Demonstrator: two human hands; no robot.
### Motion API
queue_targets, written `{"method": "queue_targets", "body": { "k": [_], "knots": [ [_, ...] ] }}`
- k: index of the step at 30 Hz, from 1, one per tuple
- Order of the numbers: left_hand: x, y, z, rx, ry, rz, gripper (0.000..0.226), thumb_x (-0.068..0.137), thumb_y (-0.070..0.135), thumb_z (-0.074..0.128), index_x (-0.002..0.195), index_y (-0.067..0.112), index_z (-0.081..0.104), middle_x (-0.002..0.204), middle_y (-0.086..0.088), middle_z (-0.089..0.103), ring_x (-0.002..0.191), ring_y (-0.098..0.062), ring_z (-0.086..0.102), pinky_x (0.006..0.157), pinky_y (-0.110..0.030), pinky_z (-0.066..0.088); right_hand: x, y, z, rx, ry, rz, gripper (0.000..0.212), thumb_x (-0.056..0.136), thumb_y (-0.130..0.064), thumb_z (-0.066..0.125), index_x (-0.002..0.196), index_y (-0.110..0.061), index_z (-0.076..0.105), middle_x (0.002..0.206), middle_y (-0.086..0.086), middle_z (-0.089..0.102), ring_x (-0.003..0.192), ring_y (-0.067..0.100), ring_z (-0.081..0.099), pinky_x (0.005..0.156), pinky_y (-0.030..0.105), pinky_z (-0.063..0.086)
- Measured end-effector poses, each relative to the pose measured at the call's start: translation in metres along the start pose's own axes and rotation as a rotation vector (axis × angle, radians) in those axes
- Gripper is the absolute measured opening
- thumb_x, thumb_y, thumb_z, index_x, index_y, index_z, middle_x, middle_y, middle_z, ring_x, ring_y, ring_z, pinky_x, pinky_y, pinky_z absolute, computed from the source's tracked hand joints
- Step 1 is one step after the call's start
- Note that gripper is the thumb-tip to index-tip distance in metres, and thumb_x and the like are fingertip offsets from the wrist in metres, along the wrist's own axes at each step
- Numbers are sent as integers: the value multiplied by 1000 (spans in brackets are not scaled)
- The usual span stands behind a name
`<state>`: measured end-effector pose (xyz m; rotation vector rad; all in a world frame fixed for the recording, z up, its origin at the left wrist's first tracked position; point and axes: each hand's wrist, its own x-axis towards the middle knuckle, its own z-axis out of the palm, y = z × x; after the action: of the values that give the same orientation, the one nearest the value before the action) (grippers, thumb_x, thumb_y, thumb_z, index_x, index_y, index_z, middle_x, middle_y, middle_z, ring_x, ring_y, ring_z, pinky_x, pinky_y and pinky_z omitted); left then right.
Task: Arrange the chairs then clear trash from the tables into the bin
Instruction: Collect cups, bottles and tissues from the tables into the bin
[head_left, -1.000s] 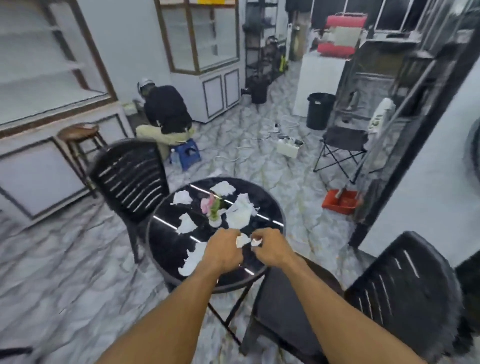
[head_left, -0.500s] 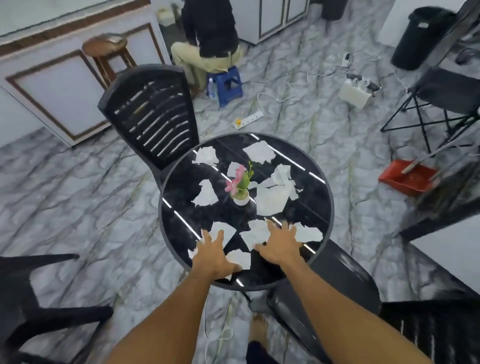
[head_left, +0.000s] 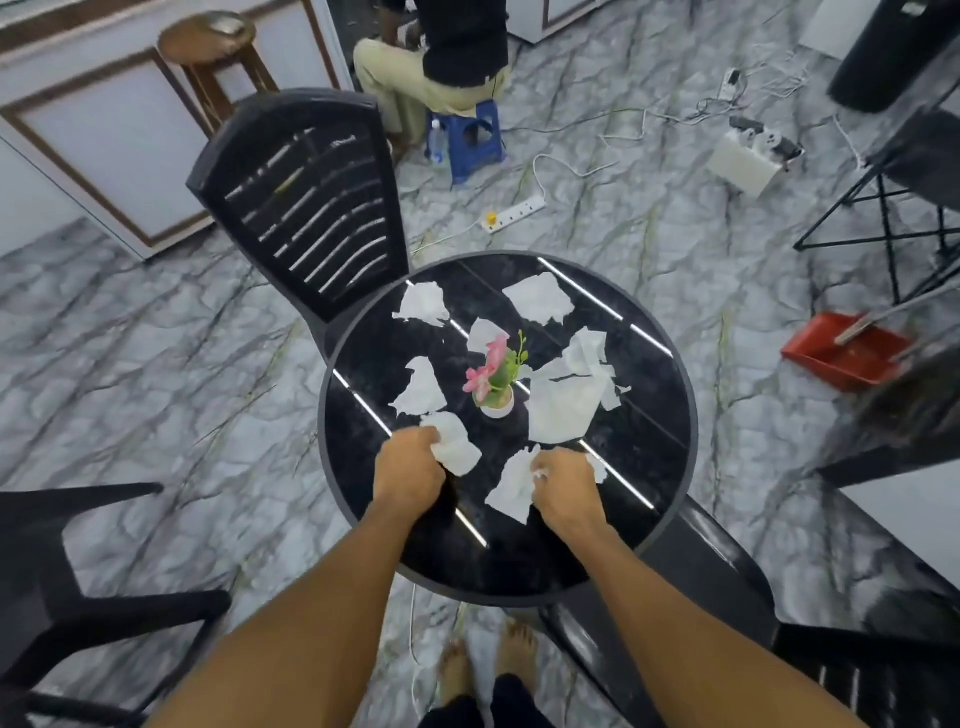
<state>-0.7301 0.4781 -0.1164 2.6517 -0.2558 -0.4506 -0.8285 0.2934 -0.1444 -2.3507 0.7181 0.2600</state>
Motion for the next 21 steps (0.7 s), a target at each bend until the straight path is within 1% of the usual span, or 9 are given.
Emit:
{"method": "queue_targets", "body": {
  "k": [2,5,8,11,13,15,16,18,21],
  "knots": [
    [17,-2,-10,2,4,-30,50,79,-5,55,120,18,70,116,-7,67,103,-29,64,84,-31,49,2,-18,2,90,15,-43,25,81,7,53,99,-2,68,95,11,68,89,27,65,79,40,56],
    [39,-8,-19,-9,-58,-38,53,79,0,57,128,19,64,119,-6,65,106,-30,63,85,-35,53,8,-45,9,112,-23,-77,45,84,2,59,125,-15,60,106,9,65,94,23,64,83,36,55],
    [63,-14,-23,56,-143,30,70,72,11,64,140,19,49,129,-4,58,116,-29,56,86,-38,52,15,-59,21,105,-55,-36,48,85,3,56,129,-13,61,120,9,65,108,24,62,92,33,52],
    [88,-16,-21,205,-252,83,96,74,23,69,155,27,19,159,-11,22,134,-35,37,94,-48,50,18,-60,29,49,-80,32,42,86,2,53,124,-12,66,127,6,63,116,20,58,98,30,48],
    [101,-17,-16,297,-313,127,96,81,31,73,157,31,13,164,-13,5,138,-37,31,96,-48,50,18,-58,35,41,-88,90,41,87,2,52,121,-13,68,127,4,63,114,17,58,96,27,48],
    [107,-20,-12,391,-327,204,77,87,31,71,152,28,31,157,-13,24,130,-33,37,92,-43,53,18,-58,38,58,-81,130,40,87,3,51,119,-11,69,125,5,64,112,17,60,95,27,49],
    [108,-22,-10,409,-297,250,61,89,24,68,145,24,44,145,-11,39,122,-29,41,89,-39,54,18,-59,39,67,-63,140,39,87,3,51,118,-9,70,124,5,65,112,17,60,96,28,49],
    [107,-29,-9,401,-248,326,36,90,5,60,125,13,63,122,-7,55,108,-24,50,85,-33,54,17,-62,42,87,-23,150,35,86,3,52,113,-8,72,121,6,66,111,19,61,95,28,49],
    [96,-36,-8,353,-266,380,26,86,-7,54,103,6,69,105,-8,63,93,-21,59,79,-30,53,13,-64,43,129,44,182,33,85,3,54,109,-7,74,116,5,69,105,17,63,90,25,51]
  ]
}}
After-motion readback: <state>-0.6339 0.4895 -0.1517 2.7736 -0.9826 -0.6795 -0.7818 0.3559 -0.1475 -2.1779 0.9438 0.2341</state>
